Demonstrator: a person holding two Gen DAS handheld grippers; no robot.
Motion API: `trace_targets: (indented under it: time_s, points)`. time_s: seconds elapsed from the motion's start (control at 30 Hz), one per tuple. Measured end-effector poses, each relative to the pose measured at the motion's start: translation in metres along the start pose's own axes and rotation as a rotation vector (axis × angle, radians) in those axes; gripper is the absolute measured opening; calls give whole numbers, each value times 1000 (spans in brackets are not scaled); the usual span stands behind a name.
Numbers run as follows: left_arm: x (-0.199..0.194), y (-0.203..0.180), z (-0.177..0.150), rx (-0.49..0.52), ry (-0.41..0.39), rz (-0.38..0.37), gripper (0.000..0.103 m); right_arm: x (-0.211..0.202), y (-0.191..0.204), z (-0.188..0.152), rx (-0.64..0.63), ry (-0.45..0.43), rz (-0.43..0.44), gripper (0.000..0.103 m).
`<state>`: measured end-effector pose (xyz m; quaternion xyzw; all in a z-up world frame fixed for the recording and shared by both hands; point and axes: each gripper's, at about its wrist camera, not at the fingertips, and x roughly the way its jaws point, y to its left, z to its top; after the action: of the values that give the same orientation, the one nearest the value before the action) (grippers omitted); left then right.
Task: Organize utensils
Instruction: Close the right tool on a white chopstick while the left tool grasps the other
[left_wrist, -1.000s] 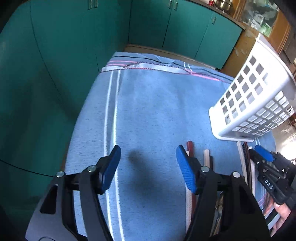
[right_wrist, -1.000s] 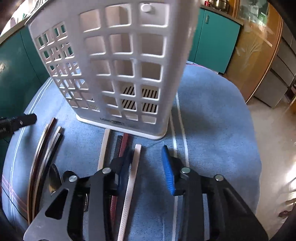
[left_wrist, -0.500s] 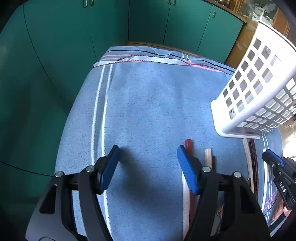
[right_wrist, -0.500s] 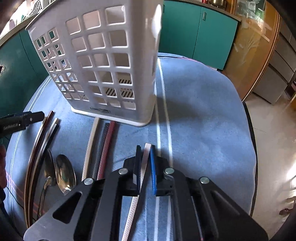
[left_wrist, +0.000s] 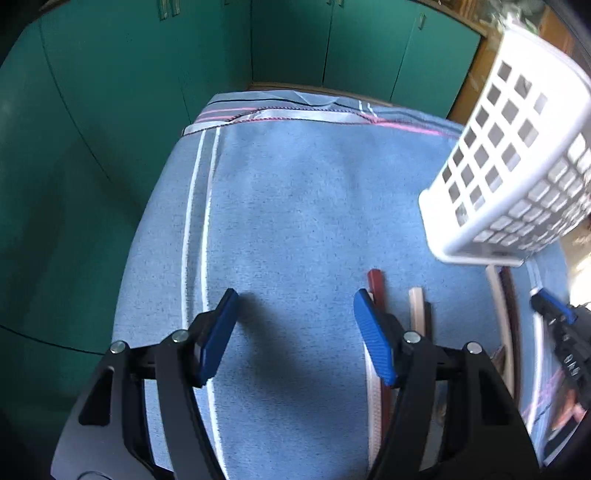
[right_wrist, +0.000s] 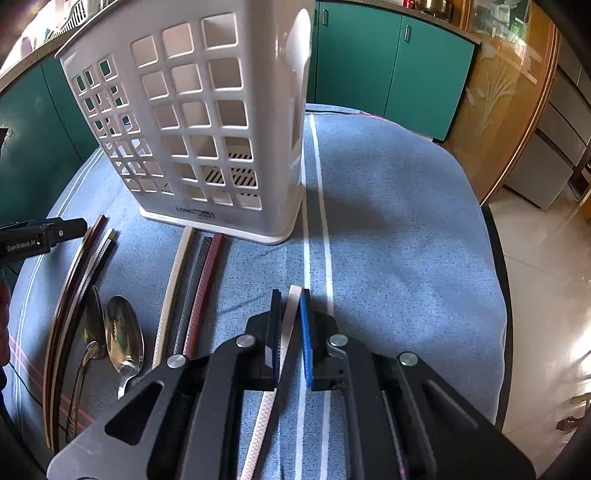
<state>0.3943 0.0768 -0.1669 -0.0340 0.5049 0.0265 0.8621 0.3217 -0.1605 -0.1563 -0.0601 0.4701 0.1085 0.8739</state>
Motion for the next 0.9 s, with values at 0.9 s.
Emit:
trace_targets:
  time_s: [0.9]
  points:
    - [-14, -24, -9, 99, -53, 37, 79, -3, 14, -5, -10, -4, -6, 10]
